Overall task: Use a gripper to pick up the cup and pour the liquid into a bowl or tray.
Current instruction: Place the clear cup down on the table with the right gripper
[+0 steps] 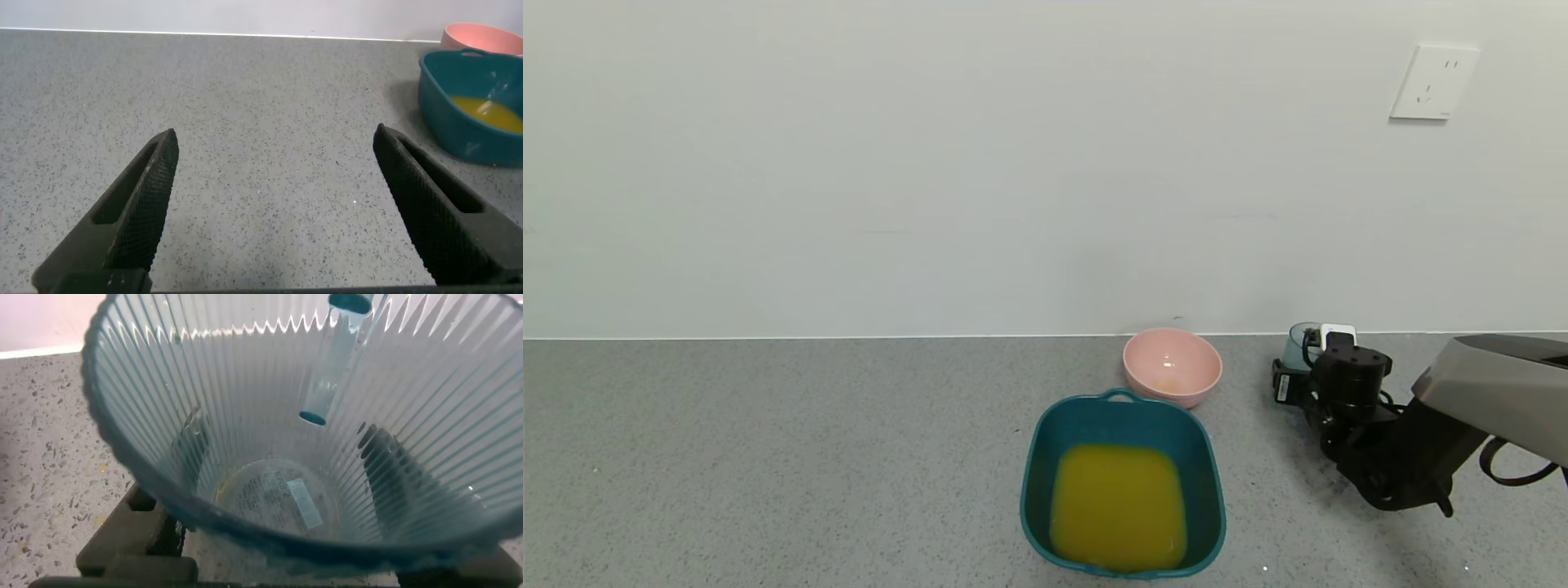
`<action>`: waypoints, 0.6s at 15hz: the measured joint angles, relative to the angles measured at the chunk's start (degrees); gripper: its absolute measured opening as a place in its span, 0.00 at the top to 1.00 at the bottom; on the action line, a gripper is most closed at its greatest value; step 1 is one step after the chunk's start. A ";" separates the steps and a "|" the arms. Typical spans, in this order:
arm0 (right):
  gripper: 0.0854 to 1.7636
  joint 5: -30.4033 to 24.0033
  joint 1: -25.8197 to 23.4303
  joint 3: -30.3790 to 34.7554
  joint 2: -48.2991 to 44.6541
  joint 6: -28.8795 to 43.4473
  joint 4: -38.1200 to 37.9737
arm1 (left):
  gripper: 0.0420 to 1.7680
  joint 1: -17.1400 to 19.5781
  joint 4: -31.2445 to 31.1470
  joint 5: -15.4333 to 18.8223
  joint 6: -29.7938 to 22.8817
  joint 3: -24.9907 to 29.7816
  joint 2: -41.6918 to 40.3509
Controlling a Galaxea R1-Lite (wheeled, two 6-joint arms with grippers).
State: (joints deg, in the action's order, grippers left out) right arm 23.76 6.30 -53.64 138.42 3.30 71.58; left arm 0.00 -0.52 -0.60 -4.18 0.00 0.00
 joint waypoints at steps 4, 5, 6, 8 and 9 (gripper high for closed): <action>0.24 0.00 0.00 -0.18 0.52 0.11 0.07 | 0.03 0.00 0.00 0.00 0.00 0.00 0.00; 0.24 0.00 0.02 -0.22 0.61 0.09 0.05 | 0.03 0.00 0.00 0.00 0.00 0.00 0.00; 0.24 0.00 0.02 -0.29 0.69 0.07 0.07 | 0.03 0.00 0.00 0.00 0.00 0.00 0.00; 0.24 0.00 0.06 -0.30 0.77 0.09 0.07 | 0.03 0.00 0.00 0.00 0.00 0.00 0.00; 0.24 0.05 0.11 -0.30 0.77 0.09 0.09 | 0.03 0.00 0.00 0.00 0.02 0.00 0.00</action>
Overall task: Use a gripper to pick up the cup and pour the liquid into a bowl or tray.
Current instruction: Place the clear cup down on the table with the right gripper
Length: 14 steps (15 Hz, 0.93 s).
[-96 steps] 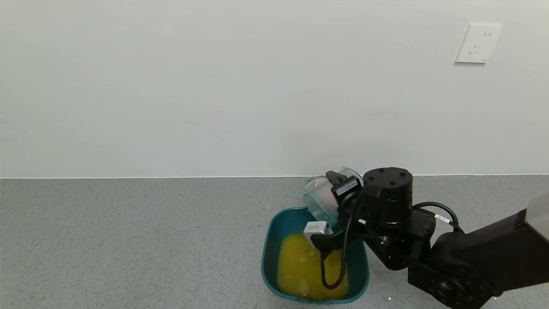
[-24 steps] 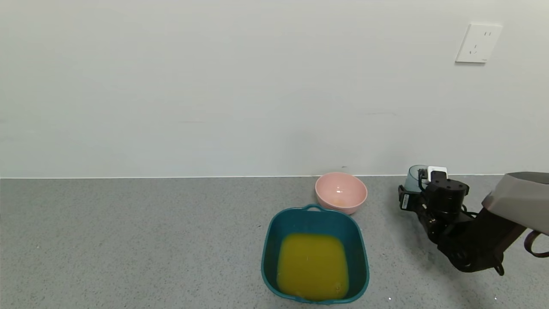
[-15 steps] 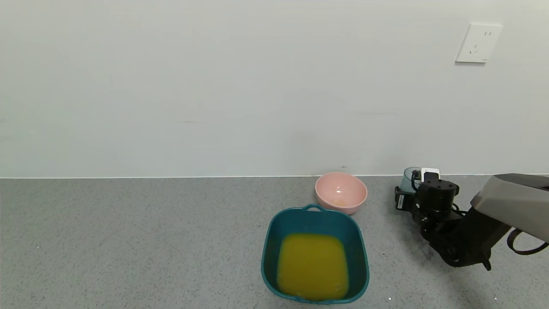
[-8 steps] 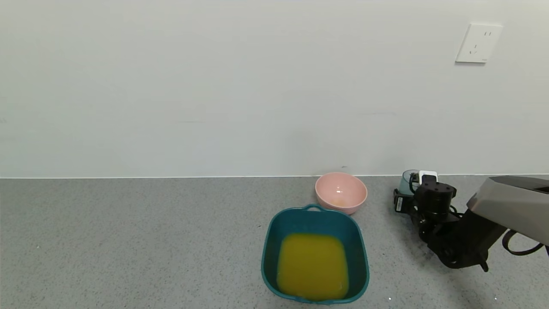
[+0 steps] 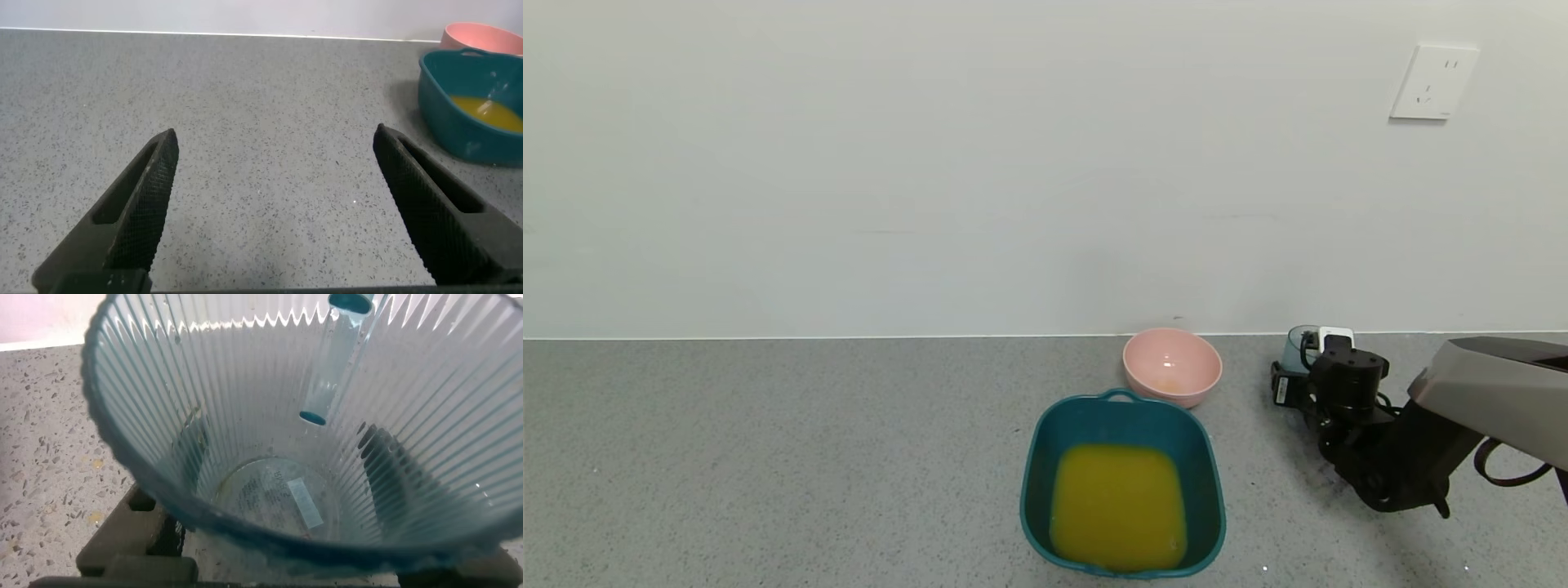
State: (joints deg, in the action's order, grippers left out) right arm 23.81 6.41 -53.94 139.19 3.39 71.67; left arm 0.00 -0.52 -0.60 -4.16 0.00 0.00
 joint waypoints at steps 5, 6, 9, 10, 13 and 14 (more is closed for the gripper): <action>0.14 0.00 0.04 0.34 -0.09 0.00 0.00 | 0.03 0.00 0.00 0.02 -0.02 0.00 0.00; 0.13 -0.02 0.04 0.43 -0.11 0.02 0.00 | 0.03 0.00 0.00 0.00 -0.02 0.00 0.00; 0.10 -0.20 0.17 1.50 -1.10 0.07 -0.41 | 0.03 0.00 0.00 0.00 -0.02 0.00 0.00; 0.09 -0.85 0.34 2.44 -1.93 0.11 -0.63 | 0.03 0.00 0.00 0.00 -0.02 0.00 0.00; 0.07 -2.71 0.85 6.60 -6.31 0.09 -3.49 | 0.03 0.00 0.00 0.02 -0.02 0.00 0.00; 0.07 -3.56 0.80 8.11 -8.55 0.11 -5.38 | 0.03 0.00 0.00 0.00 -0.02 0.00 0.00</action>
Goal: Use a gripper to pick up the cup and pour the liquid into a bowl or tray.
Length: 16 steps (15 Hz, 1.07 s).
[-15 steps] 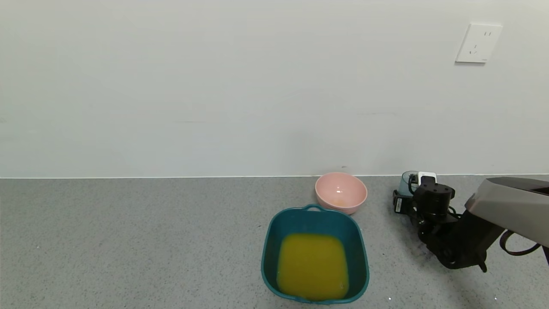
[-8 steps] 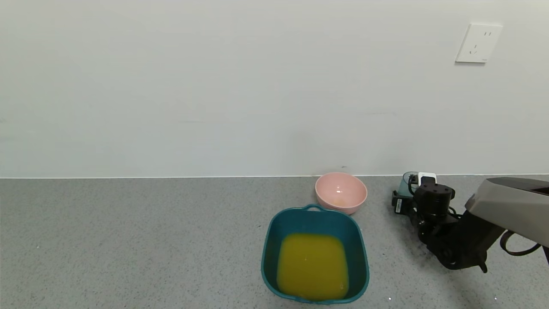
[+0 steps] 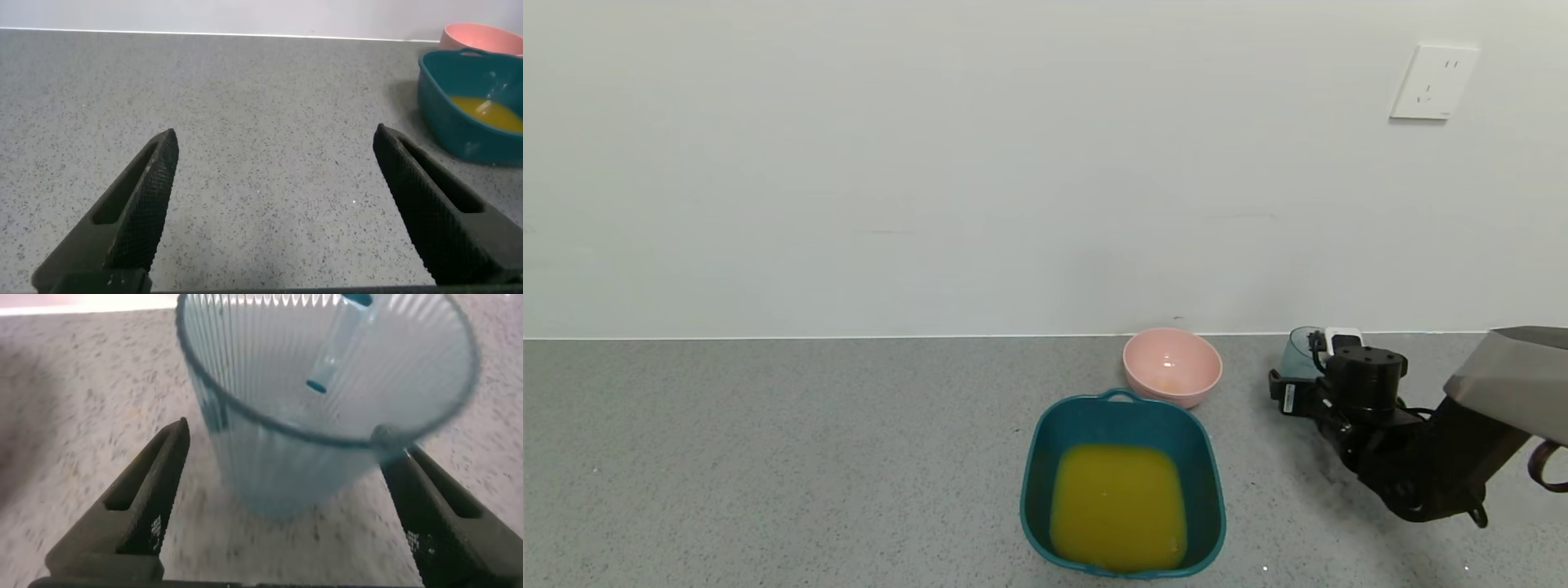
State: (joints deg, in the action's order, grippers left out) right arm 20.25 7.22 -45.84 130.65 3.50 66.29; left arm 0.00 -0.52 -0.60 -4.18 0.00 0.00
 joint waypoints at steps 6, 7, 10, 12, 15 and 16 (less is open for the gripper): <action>0.05 -5.21 -0.88 8.58 -17.47 -0.06 -13.41 | 0.03 0.00 0.00 0.02 0.00 0.00 0.00; 0.05 -5.71 -0.88 9.57 -20.86 -0.09 -16.37 | 0.03 0.00 0.00 0.02 0.00 0.00 0.00; 0.04 -7.91 -0.74 11.34 -32.17 -0.12 -27.23 | 0.03 0.00 0.00 0.02 0.00 0.00 0.00; 0.04 -10.41 -0.63 11.78 -40.79 -0.23 -35.78 | 0.03 0.00 0.00 0.00 0.00 0.00 0.00; 0.04 -13.47 -0.46 12.07 -54.27 -0.30 -47.58 | 0.03 0.00 0.00 0.00 0.00 0.00 0.00; 0.04 -13.97 -0.35 12.13 -58.66 -0.30 -51.03 | 0.03 0.00 0.00 0.00 0.00 0.00 0.00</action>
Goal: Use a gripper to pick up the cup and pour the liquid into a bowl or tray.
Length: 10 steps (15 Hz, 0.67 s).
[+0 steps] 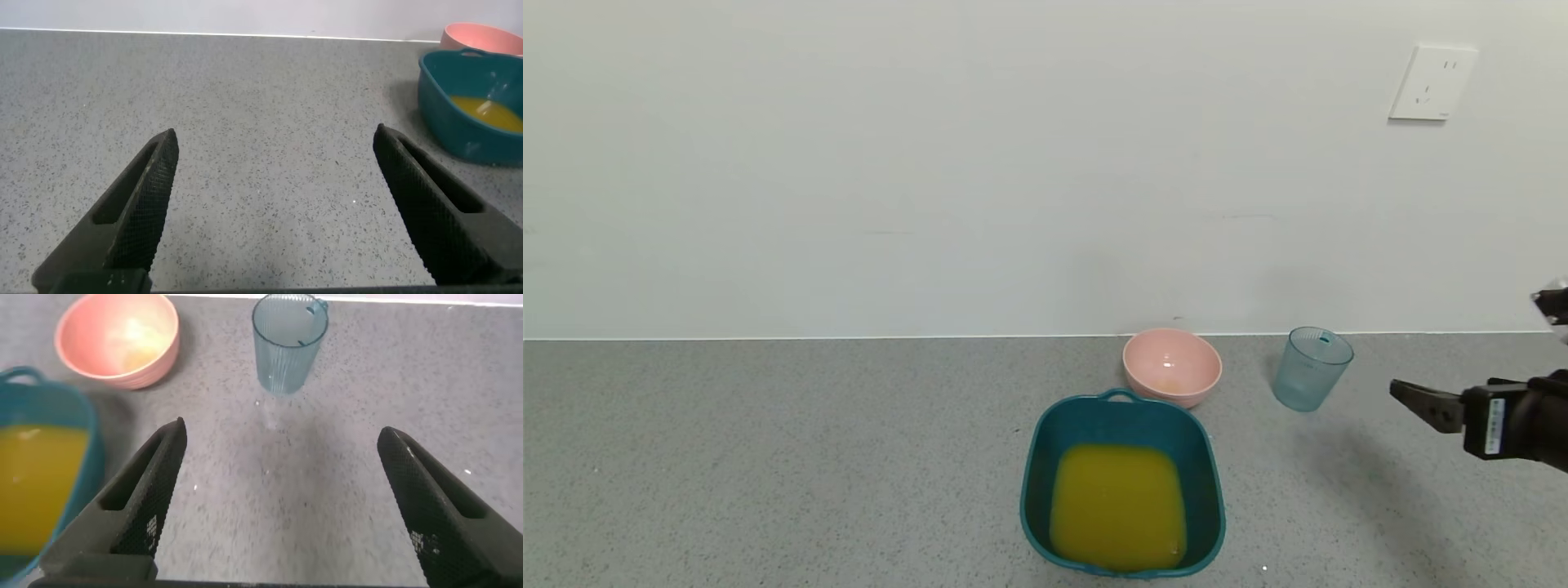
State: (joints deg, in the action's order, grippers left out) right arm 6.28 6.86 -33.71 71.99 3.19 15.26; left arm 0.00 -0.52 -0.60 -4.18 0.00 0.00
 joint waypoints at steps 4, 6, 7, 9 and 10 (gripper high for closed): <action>0.04 -1.11 0.77 0.22 -17.75 -0.02 -13.14 | 0.03 0.00 0.00 0.00 0.00 0.00 0.00; 0.04 -1.33 0.94 0.41 -25.62 -0.06 -18.65 | 0.03 0.00 0.00 0.02 0.00 0.00 0.00; 0.04 -1.38 0.99 0.44 -29.62 -0.09 -21.46 | 0.03 0.00 0.00 0.00 0.00 0.00 0.00; 0.04 -1.22 0.85 0.37 -36.33 -0.41 -24.99 | 0.03 0.00 0.00 0.02 0.02 0.00 0.00; 0.04 -1.11 0.57 0.39 -39.41 -1.05 -25.62 | 0.03 0.00 0.00 0.02 0.00 0.00 0.00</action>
State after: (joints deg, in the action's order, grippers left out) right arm 5.17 7.44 -33.32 32.57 2.15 -10.36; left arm 0.00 -0.52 -0.57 -4.18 0.00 0.00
